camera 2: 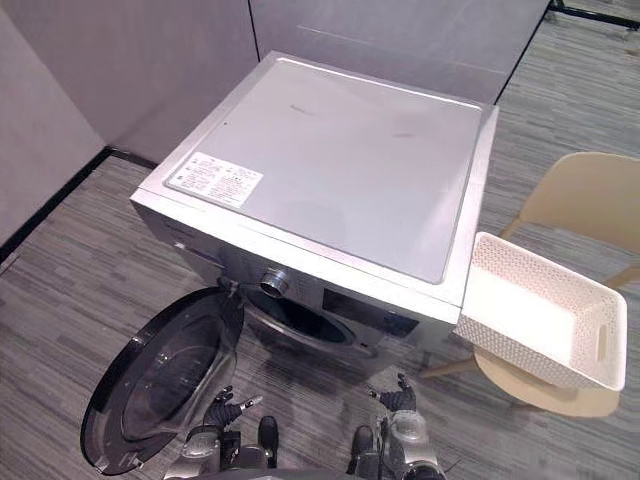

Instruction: Pick up the laundry basket with both hands and put the clothes into the washing machine.

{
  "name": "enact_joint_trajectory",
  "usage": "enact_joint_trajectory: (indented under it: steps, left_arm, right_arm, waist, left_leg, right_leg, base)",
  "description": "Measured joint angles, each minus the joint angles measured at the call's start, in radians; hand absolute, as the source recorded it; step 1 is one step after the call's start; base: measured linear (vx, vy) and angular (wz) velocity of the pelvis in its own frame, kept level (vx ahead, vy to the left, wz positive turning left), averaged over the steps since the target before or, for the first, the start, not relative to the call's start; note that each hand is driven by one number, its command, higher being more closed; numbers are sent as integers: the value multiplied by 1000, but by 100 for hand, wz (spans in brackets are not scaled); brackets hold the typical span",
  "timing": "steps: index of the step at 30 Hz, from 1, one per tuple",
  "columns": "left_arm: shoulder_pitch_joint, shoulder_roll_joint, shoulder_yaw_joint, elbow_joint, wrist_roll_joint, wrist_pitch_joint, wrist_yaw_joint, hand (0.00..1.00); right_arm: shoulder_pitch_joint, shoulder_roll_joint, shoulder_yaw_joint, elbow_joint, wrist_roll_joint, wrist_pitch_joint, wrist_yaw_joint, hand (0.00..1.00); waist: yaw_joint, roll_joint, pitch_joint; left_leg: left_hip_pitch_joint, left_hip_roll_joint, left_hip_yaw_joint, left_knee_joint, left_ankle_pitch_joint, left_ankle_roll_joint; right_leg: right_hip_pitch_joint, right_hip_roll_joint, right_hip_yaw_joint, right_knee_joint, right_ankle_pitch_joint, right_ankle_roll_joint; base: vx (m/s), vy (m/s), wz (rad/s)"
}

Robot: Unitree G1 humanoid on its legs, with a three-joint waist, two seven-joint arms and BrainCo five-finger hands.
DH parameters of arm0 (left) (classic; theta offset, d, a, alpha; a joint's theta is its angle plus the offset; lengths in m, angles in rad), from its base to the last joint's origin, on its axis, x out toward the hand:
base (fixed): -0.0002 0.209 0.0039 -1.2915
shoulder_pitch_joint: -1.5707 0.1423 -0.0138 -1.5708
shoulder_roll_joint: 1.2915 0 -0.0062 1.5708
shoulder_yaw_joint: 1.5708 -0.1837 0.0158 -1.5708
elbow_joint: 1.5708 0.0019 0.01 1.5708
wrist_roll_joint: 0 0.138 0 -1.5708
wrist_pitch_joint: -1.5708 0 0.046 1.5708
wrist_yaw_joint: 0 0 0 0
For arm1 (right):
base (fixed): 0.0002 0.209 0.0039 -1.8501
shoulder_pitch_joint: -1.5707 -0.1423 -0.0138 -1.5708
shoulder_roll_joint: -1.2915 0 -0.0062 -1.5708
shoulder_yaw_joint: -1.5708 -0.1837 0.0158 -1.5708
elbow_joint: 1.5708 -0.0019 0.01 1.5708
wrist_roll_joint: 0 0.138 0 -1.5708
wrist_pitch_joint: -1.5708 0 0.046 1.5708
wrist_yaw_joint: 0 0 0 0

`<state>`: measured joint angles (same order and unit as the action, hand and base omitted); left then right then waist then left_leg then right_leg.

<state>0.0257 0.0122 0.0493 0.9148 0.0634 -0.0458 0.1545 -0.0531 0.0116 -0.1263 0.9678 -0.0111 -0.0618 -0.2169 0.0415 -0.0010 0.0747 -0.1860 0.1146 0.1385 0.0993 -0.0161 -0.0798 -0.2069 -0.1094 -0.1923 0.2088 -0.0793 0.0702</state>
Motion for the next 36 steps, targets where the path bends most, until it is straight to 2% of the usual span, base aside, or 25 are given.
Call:
enact_joint_trajectory:
  steps: [2, 3, 4, 5, 6, 7, 9, 10, 11, 12, 13, 14, 15, 16, 17, 19, 20, 21, 22, 24, 26, 28, 30, 33, 36]
  left_arm:
    - [-11, 5, 2, -17, 0, -1, 1, 0]
    - [-18, 5, 5, -24, -1, -5, 1, 0]
    - [-24, 9, 5, -23, -1, -5, 1, 0]
    - [-18, 10, 18, -35, -1, -5, 3, 0]
    - [-14, 7, 32, -48, -1, -6, 3, 0]
    - [-4, 4, 42, -57, -3, -6, 3, 0]
    - [18, -19, 42, -58, -3, -6, 4, 0]
    - [18, -47, 40, -57, -3, -1, 6, 0]
    - [11, -60, 29, -60, -4, -2, 8, 0]
    - [9, -66, 29, -60, -5, -3, 12, 0]
    - [15, -70, 28, -62, -13, -3, 22, 0]
    - [17, -67, 27, -66, -14, -4, 22, 0]
    - [12, -63, 21, -68, -13, -4, 22, 0]
    - [3, -65, 21, -79, -13, -3, 23, 0]
    - [1, -65, 16, -95, -13, -4, 23, 0]
    - [4, -63, -12, -100, -13, -4, 25, 0]
    - [2, -66, -32, -101, -13, -3, 26, 0]
    - [-12, -55, -57, -102, -13, 0, 29, 0]
    - [-13, -34, -86, -117, -13, 0, 37, 0]
    - [-16, 5, -135, -206, -13, 0, 51, 0]
    - [-16, 11, -141, -305, -16, -1, 67, 0]
    - [-18, 19, -155, -423, -36, -9, 71, 0]
    - [-31, 39, -155, -586, -70, -31, 78, 0]
    - [-62, 60, -135, -680, -110, -70, 107, 0]
    - [-143, 128, -17, -720, -142, -93, 162, 0]
  right_arm:
    - [5, 4, 6, -4, 2, 0, -1, 0]
    - [3, 7, 6, -20, 2, 1, -1, 0]
    - [11, 13, 7, -31, 3, 0, -1, 0]
    - [20, 31, 8, -32, 3, -1, 2, 0]
    - [14, 34, 9, -34, 3, -1, 3, 0]
    - [5, 31, 10, -49, 4, -2, 3, 0]
    - [-10, 23, 10, -71, 6, -9, 0, 0]
    - [-20, 6, 9, -92, 16, -12, -2, 0]
    - [-22, -3, 2, -95, 31, -12, -14, 0]
    - [-18, -3, 1, -91, 37, -9, -22, 0]
    - [0, 1, 3, -88, 40, -4, -29, 0]
    - [6, 5, 3, -88, 40, -4, -30, 0]
    - [6, 21, 0, -89, 40, -4, -34, 0]
    - [4, 25, -3, -89, 40, -4, -38, 0]
    - [11, 26, -3, -91, 39, -4, -42, 0]
    - [20, 21, -3, -92, 39, -4, -43, 0]
    - [26, 12, -3, -89, 38, -4, -42, 0]
    - [24, 15, -5, -80, 37, 2, -43, 0]
    - [30, 22, -3, -76, 35, 2, -41, 0]
    - [32, 19, -8, -49, 35, 2, -42, 0]
    - [33, 18, -18, -34, 35, 3, -42, 0]
    - [28, 18, -17, -19, 35, 3, -42, 0]
    - [17, 17, -16, -5, 36, 5, -42, 0]
    - [7, 16, -13, -2, 36, 7, -42, 0]
    - [-14, 3, -13, -1, 37, 17, -42, 0]
  waist:
    - [2, -3, 2]
    - [-1, -4, 17]
    - [-1, -7, 17]
    - [9, -21, 18]
    - [20, -36, 20]
    - [49, -23, 23]
    - [73, -2, 19]
    - [77, 36, 32]
    - [74, 54, 46]
    - [72, 56, 51]
    - [58, 57, 51]
    - [51, 53, 49]
    - [45, 42, 56]
    - [42, 22, 70]
    - [38, 2, 80]
    - [25, 6, 78]
    - [25, 28, 71]
    - [24, 11, 72]
    - [22, -5, 60]
    - [7, -23, 46]
    - [-11, -22, 31]
    - [-25, -16, 21]
    - [-25, -11, 8]
    - [-27, -12, 6]
    - [-28, -15, 5]
  left_leg:
    - [-20, 9, -5, 36, 1, 12]
    - [-29, 10, -8, 48, -4, 23]
    - [-32, 3, -15, 57, -4, 23]
    - [-54, -10, -36, 100, -5, 23]
    - [-59, -13, -35, 116, -6, 21]
    - [-70, -8, -19, 124, -4, 20]
    - [-97, 7, -7, 116, 14, 15]
    - [-135, 24, -18, 116, 41, 17]
    - [-144, 28, -38, 97, 64, 8]
    - [-144, 28, -45, 78, 85, 2]
    - [-141, 29, -66, 30, 133, -14]
    - [-134, 27, -76, -14, 145, -37]
    - [-140, 29, -66, -8, 138, -39]
    - [-153, 26, -36, 94, 116, -6]
    - [-153, 19, -11, 240, 24, 39]
    - [-120, 33, -8, 290, -51, 23]
    - [-73, 34, -27, 215, -99, 11]
    - [-63, 13, -20, 173, -88, 4]
    - [-48, -8, -18, 122, -64, 15]
    - [-1, -60, -21, 9, -39, 17]
    - [30, -93, -33, -69, -15, 14]
    - [47, -110, -48, -122, 8, 14]
    - [60, -117, -59, -163, 46, 22]
    - [83, -118, -77, -171, 81, 48]
    - [100, -118, -82, -173, 90, 60]
  right_leg:
    - [-2, -3, 1, 18, 2, 15]
    - [-25, -27, -2, 182, -86, 10]
    - [-35, -42, -4, 291, -127, 20]
    - [-11, -65, 0, 414, -168, 51]
    - [-3, -67, 7, 390, -182, 56]
    - [13, -43, 7, 327, -193, 49]
    - [35, -7, 6, 198, -199, 34]
    - [45, 20, -12, 120, -172, -17]
    - [44, 25, -28, 99, -154, -24]
    - [42, 26, -37, 99, -149, -27]
    - [35, 28, -65, 101, -138, -36]
    - [28, 23, -84, 94, -129, -48]
    - [26, 13, -102, 79, -114, -53]
    - [29, -7, -102, 77, -101, -54]
    - [28, -44, -107, 76, -86, -38]
    - [27, -58, -105, 72, -71, -18]
    - [26, -47, -95, 62, -59, -2]
    - [29, -54, -91, 42, -47, 6]
    - [39, -65, -91, 0, -23, 20]
    - [84, -88, -94, -100, 36, 35]
    - [98, -103, -92, -142, 51, 43]
    - [101, -105, -82, -162, 63, 33]
    - [113, -101, -83, -195, 87, 43]
    - [150, -88, -82, -236, 102, 45]
    - [178, -76, -82, -265, 112, 52]
  base:
    - [-126, 34, 29]
    - [-118, -5, 47]
    - [-151, -60, 74]
    - [-112, -87, 62]
    - [-147, -122, 27]
    - [-168, -73, -22]
    - [-207, -61, -39]
    - [-298, -62, -9]
    - [-323, -53, 16]
    - [-319, -34, 45]
    - [-267, -55, 49]
    - [-233, -48, 59]
    - [-173, -12, 36]
    - [-112, 42, 37]
    - [-137, 95, 29]
    - [-128, 152, 13]
    - [-127, 199, -9]
    - [-121, 194, -5]
    - [-93, 168, 11]
    - [-38, 157, 24]
    - [-6, 142, 32]
    - [40, 119, 21]
    - [85, 42, -1]
    - [99, -1, -13]
    - [122, -26, -3]
